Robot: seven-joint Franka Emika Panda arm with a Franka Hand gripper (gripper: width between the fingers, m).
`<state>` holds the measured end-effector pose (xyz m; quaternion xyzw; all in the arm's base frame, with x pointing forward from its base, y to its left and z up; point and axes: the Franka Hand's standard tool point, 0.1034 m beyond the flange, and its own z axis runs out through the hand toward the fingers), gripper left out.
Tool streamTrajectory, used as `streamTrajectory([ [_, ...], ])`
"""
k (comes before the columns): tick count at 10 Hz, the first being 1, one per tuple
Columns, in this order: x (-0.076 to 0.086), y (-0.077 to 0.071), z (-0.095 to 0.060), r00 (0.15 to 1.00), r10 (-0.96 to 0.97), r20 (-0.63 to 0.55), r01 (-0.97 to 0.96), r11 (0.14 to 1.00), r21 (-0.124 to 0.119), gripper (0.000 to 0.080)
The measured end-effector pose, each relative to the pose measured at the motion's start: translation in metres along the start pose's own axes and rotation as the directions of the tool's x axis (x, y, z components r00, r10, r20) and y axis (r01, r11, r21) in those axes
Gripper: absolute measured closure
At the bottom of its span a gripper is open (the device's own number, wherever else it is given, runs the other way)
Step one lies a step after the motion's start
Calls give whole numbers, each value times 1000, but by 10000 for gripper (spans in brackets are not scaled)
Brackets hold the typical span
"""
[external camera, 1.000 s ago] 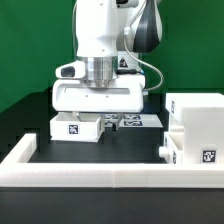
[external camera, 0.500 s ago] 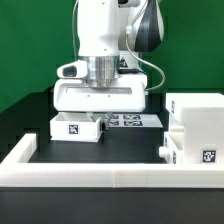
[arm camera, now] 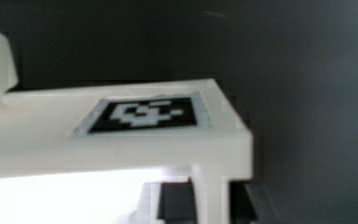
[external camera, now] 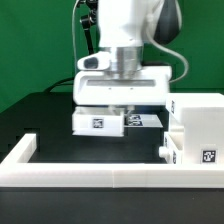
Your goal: Assemble drawer
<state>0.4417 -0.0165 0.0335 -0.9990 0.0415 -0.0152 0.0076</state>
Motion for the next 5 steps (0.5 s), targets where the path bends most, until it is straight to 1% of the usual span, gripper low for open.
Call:
streamTrajectory([
  [1,9,-17,-7,1000,-25,-6,25,1000,3,760],
  [2,16,-27,-10,997,-72,-15,72,997,4,760],
  [4,13,-24,-8,995,-95,-9,95,995,3,758],
  [5,13,-24,-8,988,-152,-9,152,988,2,758],
])
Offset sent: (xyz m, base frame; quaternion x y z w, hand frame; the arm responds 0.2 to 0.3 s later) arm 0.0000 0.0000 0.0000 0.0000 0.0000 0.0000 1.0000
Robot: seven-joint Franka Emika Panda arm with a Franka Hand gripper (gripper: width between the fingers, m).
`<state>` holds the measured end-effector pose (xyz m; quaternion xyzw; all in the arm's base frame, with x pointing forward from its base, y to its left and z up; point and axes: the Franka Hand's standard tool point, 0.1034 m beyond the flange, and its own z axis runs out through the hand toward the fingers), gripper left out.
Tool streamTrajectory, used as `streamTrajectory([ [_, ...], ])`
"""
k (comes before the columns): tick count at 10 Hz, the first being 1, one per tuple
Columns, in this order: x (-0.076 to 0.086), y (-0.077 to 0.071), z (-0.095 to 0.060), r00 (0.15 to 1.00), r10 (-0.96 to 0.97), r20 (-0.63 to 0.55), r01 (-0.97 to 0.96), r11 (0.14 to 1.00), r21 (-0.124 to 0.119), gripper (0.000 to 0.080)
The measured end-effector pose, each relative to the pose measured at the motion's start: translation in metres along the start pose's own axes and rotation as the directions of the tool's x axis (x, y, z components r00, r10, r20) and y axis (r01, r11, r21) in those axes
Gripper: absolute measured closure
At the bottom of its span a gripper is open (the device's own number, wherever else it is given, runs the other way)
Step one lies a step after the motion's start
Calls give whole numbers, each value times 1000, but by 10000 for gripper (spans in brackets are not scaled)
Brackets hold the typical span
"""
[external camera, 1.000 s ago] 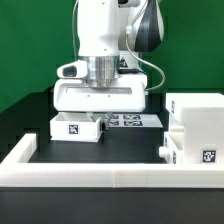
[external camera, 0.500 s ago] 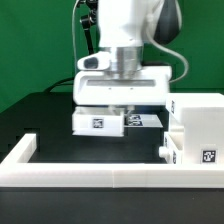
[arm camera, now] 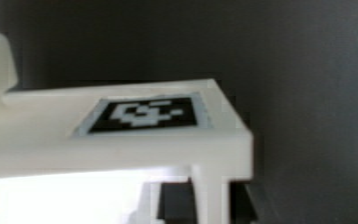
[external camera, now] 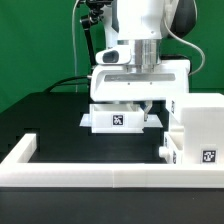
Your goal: Assemble drawer
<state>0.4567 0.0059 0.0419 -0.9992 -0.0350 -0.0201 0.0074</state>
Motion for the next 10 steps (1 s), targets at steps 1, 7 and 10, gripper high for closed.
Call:
streamTrajectory([
  [1,-2,11,0,976,-217,-22,217,976,-14,758],
  [7,6,31,2,592,-803,66,802,595,46,758],
  [10,28,39,-8,276,-959,70,954,282,100,758],
])
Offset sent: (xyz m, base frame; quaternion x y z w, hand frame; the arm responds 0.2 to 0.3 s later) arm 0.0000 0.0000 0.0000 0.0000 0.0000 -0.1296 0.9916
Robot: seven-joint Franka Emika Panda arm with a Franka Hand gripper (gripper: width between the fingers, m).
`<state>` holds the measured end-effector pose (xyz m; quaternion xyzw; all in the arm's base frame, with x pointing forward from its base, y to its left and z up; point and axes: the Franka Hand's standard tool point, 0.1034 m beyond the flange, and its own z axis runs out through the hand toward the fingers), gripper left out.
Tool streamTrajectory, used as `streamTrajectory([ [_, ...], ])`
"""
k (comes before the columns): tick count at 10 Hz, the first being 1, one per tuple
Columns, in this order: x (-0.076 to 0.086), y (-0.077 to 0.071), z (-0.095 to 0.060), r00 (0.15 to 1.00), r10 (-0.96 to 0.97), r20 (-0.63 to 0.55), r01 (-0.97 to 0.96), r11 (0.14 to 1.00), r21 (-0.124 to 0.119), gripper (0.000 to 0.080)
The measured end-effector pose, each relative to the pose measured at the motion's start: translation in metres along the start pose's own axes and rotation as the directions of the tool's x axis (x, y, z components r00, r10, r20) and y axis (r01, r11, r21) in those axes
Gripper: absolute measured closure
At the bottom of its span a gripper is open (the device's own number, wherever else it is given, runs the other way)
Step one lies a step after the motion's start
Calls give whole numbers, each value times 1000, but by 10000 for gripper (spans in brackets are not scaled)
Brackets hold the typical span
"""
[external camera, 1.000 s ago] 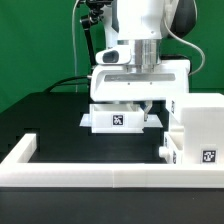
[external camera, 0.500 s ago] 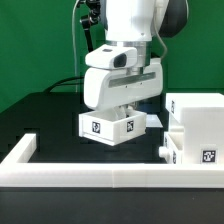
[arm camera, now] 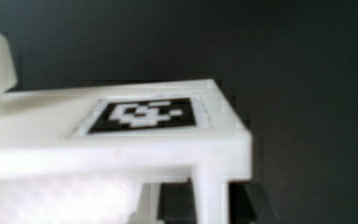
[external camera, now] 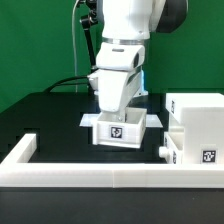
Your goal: Assemble drawer
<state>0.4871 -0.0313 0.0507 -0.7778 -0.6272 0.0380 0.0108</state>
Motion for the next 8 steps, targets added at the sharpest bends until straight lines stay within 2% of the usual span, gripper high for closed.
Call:
streamTrajectory([
  [2,-3,-2,3,993,-116,6,116,993,5,758],
  [3,-3,-1,2,995,-98,6,98,995,4,758],
  [4,0,5,-2,994,-107,7,107,994,6,758],
  [6,17,30,-19,994,-105,1,105,993,-46,758],
  [7,21,35,-21,994,-109,-1,109,992,-61,758],
  [8,21,34,-19,994,-108,-7,107,990,-88,758],
])
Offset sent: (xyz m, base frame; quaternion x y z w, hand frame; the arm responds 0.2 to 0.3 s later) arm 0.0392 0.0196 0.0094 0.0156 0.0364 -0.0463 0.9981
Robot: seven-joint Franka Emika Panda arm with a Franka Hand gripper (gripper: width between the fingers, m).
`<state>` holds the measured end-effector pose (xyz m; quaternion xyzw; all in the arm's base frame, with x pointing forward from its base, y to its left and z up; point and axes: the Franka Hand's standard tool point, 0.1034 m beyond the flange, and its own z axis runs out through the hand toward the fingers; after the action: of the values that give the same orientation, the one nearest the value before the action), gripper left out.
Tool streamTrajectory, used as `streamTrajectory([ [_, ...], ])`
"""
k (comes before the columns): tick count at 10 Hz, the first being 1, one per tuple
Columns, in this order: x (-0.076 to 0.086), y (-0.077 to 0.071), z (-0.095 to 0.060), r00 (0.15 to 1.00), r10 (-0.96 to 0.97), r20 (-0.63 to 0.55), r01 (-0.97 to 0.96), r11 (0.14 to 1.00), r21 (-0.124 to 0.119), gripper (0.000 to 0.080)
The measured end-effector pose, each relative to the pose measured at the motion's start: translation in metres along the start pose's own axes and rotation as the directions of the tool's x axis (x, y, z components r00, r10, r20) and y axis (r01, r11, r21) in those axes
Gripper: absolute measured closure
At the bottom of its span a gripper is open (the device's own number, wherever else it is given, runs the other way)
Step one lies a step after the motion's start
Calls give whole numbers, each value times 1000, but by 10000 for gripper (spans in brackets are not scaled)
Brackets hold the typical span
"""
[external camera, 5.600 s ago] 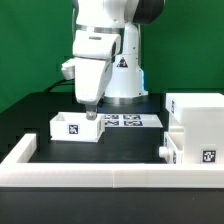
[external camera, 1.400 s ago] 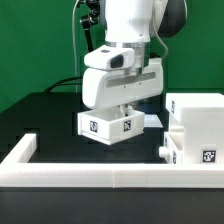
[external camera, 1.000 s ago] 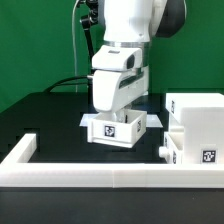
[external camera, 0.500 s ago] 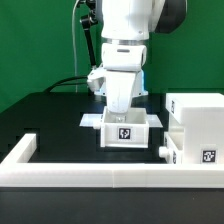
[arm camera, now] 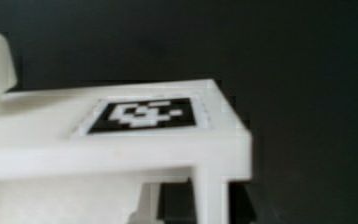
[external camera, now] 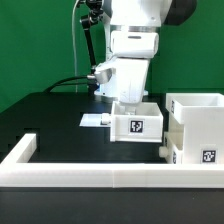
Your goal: Assemble drawer
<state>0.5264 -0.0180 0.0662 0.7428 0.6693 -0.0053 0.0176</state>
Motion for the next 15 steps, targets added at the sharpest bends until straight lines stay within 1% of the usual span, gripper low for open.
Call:
streamTrajectory([
  [1,0,-2,2,1000,0,-1,0,1000,-2,758],
  [3,5,-4,5,1000,-7,-3,7,1000,5,758],
  [4,9,1,5,1000,-11,-5,11,1000,4,758],
  [6,20,11,5,1000,2,-12,-2,1000,-8,758],
  [10,19,10,8,1000,4,-12,-4,1000,-3,758],
  [11,22,12,8,1000,18,-13,-18,1000,-4,758],
  [12,26,12,7,1000,19,-10,-19,1000,7,758],
  [13,26,11,7,1000,18,-6,-18,1000,25,758],
  [15,30,10,7,1000,24,-9,-24,999,23,758],
])
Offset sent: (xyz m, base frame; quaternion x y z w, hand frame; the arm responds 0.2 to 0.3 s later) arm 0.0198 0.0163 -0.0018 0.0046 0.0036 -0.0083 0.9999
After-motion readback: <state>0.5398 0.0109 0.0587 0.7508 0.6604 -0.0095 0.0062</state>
